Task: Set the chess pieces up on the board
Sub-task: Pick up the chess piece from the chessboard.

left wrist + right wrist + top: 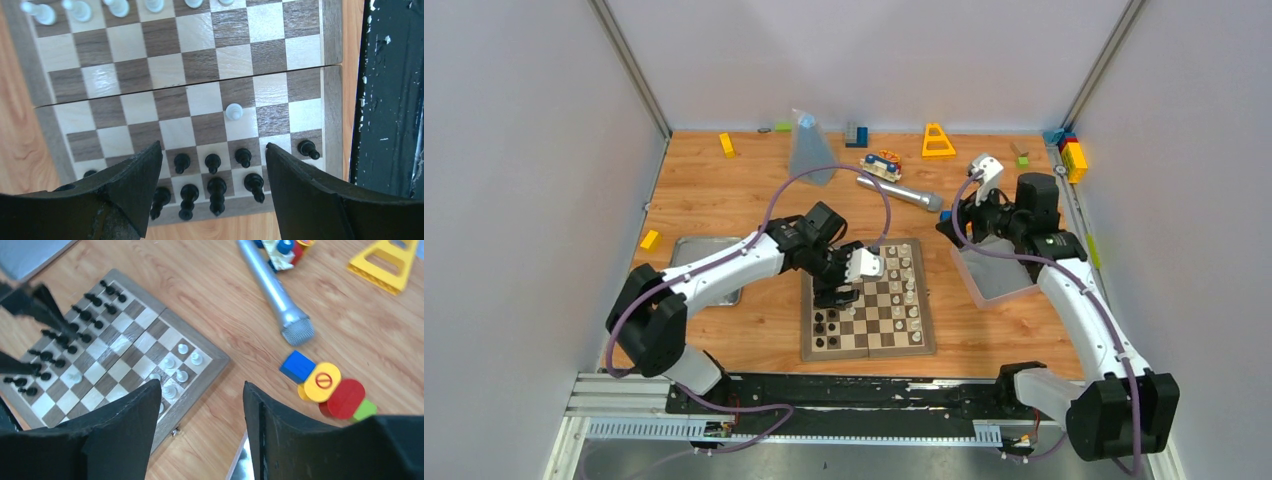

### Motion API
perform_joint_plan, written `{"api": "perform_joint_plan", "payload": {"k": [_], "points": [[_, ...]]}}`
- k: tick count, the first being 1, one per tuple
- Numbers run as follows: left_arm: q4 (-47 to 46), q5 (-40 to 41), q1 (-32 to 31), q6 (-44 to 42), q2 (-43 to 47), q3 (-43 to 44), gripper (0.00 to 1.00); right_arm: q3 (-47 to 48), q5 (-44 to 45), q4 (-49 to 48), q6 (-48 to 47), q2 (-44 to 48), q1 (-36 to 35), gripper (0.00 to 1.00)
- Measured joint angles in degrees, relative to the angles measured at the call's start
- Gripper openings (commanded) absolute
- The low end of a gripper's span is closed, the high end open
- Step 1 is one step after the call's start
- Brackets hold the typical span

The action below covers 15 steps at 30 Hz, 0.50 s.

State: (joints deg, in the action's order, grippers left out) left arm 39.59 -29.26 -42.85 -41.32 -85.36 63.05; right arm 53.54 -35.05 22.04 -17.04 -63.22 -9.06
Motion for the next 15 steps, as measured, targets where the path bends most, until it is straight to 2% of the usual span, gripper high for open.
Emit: {"api": "perform_joint_plan", "payload": {"k": [3,5,6,15], "points": [[-0.3,1.1,-1.6,-0.4,-3.5,0.0,0.81,0.3,0.6,0.0,3.3,-0.1,3.3,0.73],[-0.4,1.8,-2.6,-0.6,-5.4,0.1,0.8,0.3,0.9,0.1,5.1,-0.3,4.9,0.86],[-0.5,2.2,-3.0,-0.7,-6.3,0.1,0.8,0.3,1.1,0.1,6.0,-0.5,5.6,0.88],[-0.7,4.6,-5.1,-1.0,-10.1,2.5,0.68,0.3,1.6,0.2,8.5,-1.2,7.4,0.9]]}}
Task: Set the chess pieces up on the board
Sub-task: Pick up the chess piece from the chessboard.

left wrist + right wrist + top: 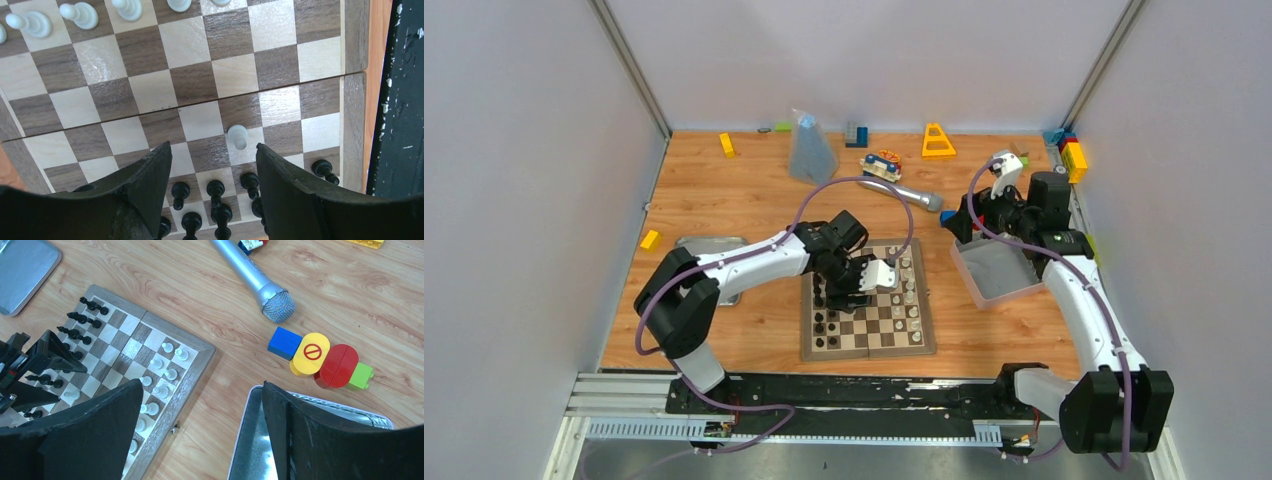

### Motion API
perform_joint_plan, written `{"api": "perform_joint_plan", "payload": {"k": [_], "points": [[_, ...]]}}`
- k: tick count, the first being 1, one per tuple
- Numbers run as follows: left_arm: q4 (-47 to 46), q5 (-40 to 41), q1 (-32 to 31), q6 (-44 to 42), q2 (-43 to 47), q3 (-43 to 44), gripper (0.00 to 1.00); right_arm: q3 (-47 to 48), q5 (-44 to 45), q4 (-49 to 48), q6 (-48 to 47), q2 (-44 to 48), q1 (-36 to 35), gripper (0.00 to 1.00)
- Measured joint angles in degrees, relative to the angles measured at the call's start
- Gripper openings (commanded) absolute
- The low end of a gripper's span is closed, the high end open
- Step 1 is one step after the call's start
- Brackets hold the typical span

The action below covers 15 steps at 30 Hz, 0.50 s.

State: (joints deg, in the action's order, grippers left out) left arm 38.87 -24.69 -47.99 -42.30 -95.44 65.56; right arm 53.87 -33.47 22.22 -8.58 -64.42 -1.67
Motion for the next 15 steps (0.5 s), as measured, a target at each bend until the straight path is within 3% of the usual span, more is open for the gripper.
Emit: {"api": "perform_joint_plan", "payload": {"k": [8,15], "points": [[0.1,0.6,-2.4,0.0,-1.5,0.6,0.59,0.0,-0.2,0.0,0.0,-0.9,0.4,0.9],[0.9,1.3,-3.3,0.1,-2.5,0.6,0.45,0.0,-0.6,0.1,0.0,-1.3,0.4,0.9]]}}
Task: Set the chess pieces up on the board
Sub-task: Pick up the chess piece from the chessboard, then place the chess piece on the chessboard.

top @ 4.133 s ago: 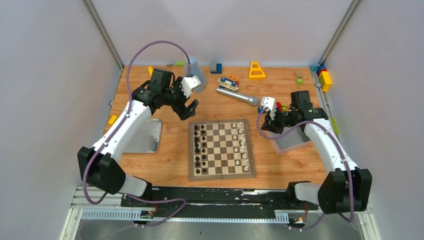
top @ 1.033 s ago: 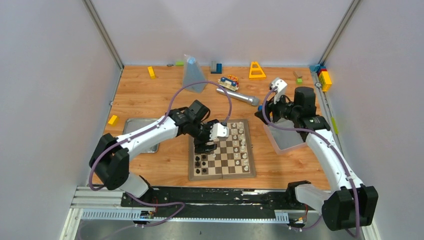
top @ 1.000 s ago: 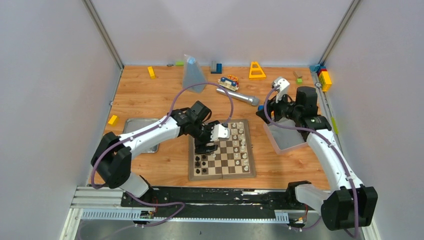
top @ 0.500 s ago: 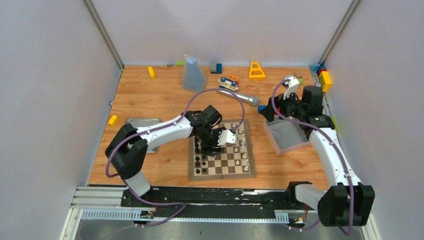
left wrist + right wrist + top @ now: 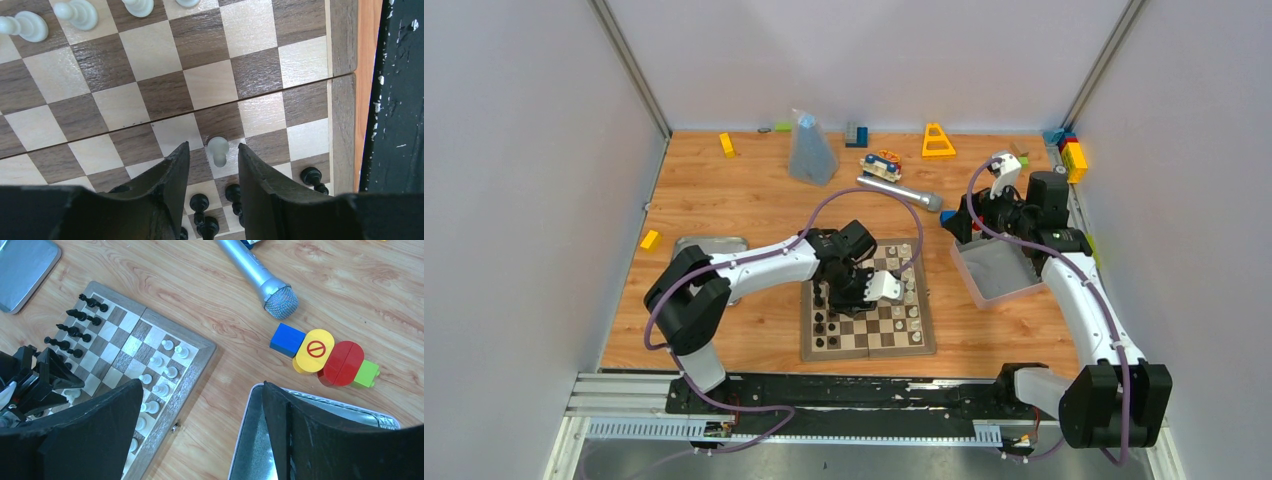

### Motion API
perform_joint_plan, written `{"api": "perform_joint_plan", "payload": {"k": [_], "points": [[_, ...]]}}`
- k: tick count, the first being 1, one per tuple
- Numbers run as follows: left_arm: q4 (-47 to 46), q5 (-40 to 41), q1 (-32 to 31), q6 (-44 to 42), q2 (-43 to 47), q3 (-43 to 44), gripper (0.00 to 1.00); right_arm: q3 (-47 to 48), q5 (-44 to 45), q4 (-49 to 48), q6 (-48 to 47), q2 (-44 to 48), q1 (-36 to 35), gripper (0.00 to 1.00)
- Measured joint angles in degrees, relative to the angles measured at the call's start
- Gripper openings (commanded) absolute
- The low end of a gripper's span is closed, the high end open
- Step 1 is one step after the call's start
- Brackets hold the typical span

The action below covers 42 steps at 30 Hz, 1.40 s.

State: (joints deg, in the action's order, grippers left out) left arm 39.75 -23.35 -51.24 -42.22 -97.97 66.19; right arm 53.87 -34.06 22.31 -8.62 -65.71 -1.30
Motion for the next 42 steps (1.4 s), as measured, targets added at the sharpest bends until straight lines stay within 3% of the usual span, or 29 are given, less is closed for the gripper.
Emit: {"api": "perform_joint_plan", "payload": {"k": [6,13,30,42], "points": [[1.4,0.5,-0.2,0.0,-1.0,0.6,0.24,0.0,-0.1,0.2,0.0,0.0,0.0,0.9],[2.9,0.0,-0.9,0.3,-1.3,3.8,0.13,0.0,0.1,0.2,-0.4,0.0,0.2,0.9],[5.9,-0.1,-13.1,2.1,-5.2,13.3,0.11,0.0,2.7,0.2,-1.7,0.2,3.0,0.9],[5.2,0.2,-16.5,3.1,-11.4,16.7,0.11,0.0,2.7,0.5,-2.0,0.2,3.3,0.9]]}}
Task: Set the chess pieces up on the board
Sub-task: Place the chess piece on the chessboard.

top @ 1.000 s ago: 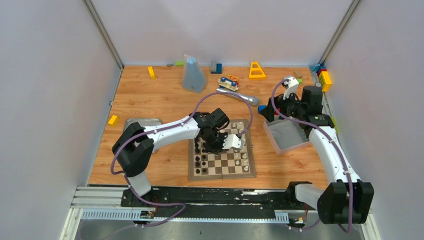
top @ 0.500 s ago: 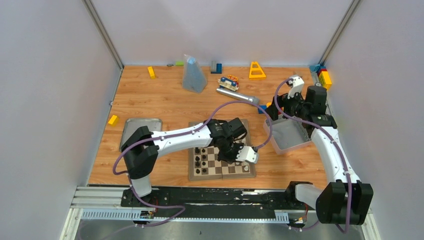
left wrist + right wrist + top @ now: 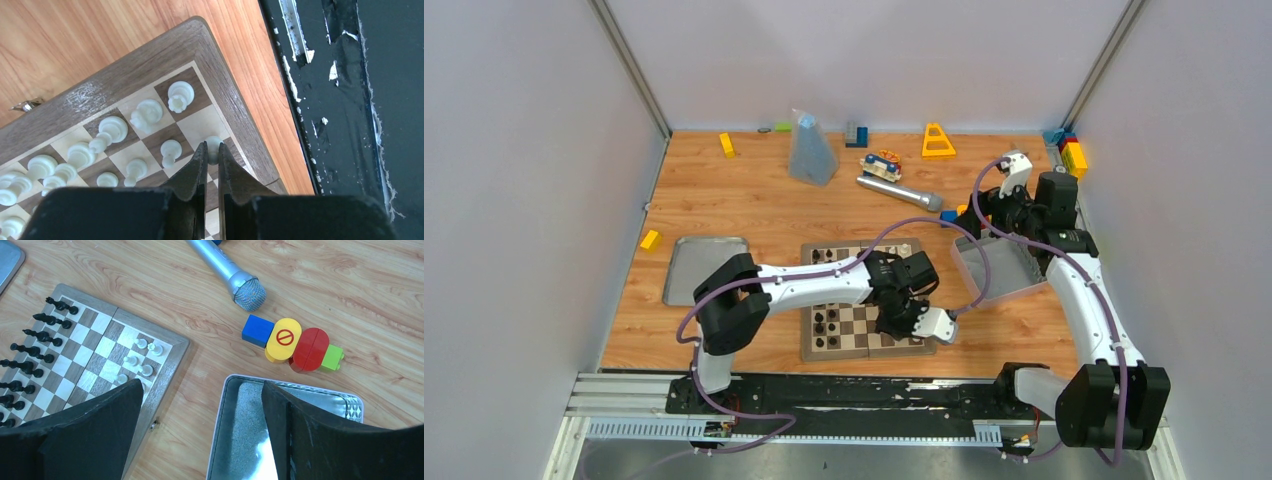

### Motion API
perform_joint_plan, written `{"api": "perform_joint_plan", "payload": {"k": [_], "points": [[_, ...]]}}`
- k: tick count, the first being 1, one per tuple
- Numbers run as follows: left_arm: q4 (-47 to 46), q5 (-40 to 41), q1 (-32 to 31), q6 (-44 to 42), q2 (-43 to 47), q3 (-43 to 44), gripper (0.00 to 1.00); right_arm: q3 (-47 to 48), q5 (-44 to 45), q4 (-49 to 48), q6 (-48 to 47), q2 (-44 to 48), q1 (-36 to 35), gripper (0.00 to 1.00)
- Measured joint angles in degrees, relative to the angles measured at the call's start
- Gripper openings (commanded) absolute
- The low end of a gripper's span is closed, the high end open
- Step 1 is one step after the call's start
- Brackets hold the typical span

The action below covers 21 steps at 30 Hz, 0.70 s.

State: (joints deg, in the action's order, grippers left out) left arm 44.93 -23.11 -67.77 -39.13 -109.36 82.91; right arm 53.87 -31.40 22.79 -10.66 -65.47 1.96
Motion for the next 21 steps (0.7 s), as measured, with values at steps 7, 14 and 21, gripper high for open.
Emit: {"api": "perform_joint_plan", "payload": {"k": [7,14,21], "points": [[-0.8,0.3,-0.5,0.3,-0.8,1.3,0.13,0.0,-0.2,0.5,-0.2,0.0,0.1,0.9],[-1.0,0.8,-1.1,0.4,-1.8,1.3,0.15,0.0,-0.3,0.6,-0.4,0.0,0.1,0.9],[-1.0,1.1,-1.2,0.7,-2.4,2.4,0.21,0.0,-0.6,0.8,-0.4,0.0,0.1,0.9]]}}
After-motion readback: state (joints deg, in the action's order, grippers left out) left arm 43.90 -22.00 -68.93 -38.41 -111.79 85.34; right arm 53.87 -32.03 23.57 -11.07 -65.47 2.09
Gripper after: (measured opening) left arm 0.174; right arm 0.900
